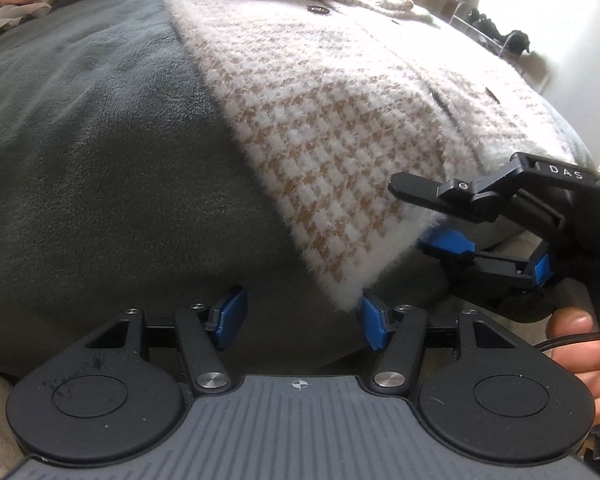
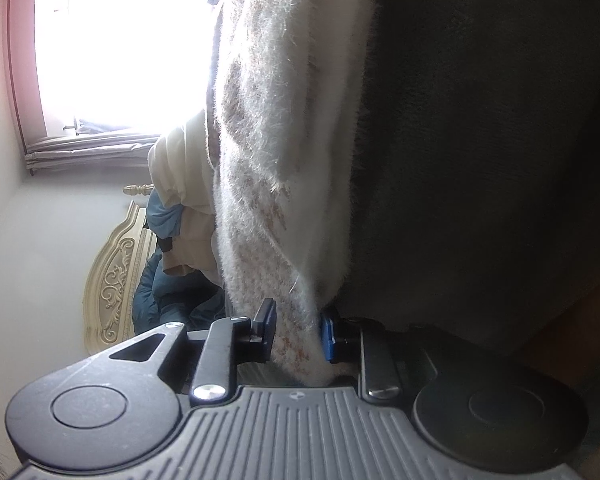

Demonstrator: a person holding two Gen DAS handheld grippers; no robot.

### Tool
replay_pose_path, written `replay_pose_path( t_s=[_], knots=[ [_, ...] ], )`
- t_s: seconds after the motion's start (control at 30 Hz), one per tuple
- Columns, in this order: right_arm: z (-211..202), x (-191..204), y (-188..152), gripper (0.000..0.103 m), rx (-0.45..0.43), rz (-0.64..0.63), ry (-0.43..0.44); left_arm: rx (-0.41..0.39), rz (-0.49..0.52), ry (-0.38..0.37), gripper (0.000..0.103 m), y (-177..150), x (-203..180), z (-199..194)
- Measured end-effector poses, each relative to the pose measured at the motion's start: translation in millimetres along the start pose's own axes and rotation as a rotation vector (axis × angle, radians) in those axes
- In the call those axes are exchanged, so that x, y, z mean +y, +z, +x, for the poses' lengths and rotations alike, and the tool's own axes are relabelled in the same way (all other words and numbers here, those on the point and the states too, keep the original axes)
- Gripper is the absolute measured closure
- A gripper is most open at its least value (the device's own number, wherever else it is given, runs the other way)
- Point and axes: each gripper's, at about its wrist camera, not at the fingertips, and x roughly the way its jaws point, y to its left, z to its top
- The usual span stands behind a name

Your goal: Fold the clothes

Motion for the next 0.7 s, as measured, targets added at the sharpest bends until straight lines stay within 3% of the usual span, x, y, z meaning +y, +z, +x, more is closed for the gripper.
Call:
replay_pose_path(
  t_s=[0.13, 0.2, 0.33, 0.43, 0.5, 0.63, 0.7],
  knots=[
    [-2, -1, -1, 0.077, -0.002, 0.005, 0.001, 0.007, -0.001, 0.010, 0.042, -3, 2, -1],
    [1, 0, -2, 0.073, -0.007, 0.017, 0.012, 0.008, -0.001, 0.014, 0.042, -5, 3, -2],
    [3, 1, -3, 0.056, -0.020, 0.043, 0.041, 0.008, -0.031, 0.000, 0.041, -8, 10, -5],
    [3, 4, -6, 0.055, -0.031, 0.029, 0.034, -0.007, -0.069, -0.028, 0.041, -13, 19, -11],
    [2, 4, -8, 0.061, -0.041, 0.022, 0.026, -0.025, -0.093, -0.047, 0.041, -17, 25, -16],
    [0, 1, -11, 0.088, -0.054, 0.007, 0.016, -0.085, -0.092, -0.081, 0.041, -22, 27, -29],
    [-2, 0, -11, 0.091, -0.059, 0.009, 0.028, -0.116, -0.098, -0.131, 0.041, -24, 28, -36]
  ],
)
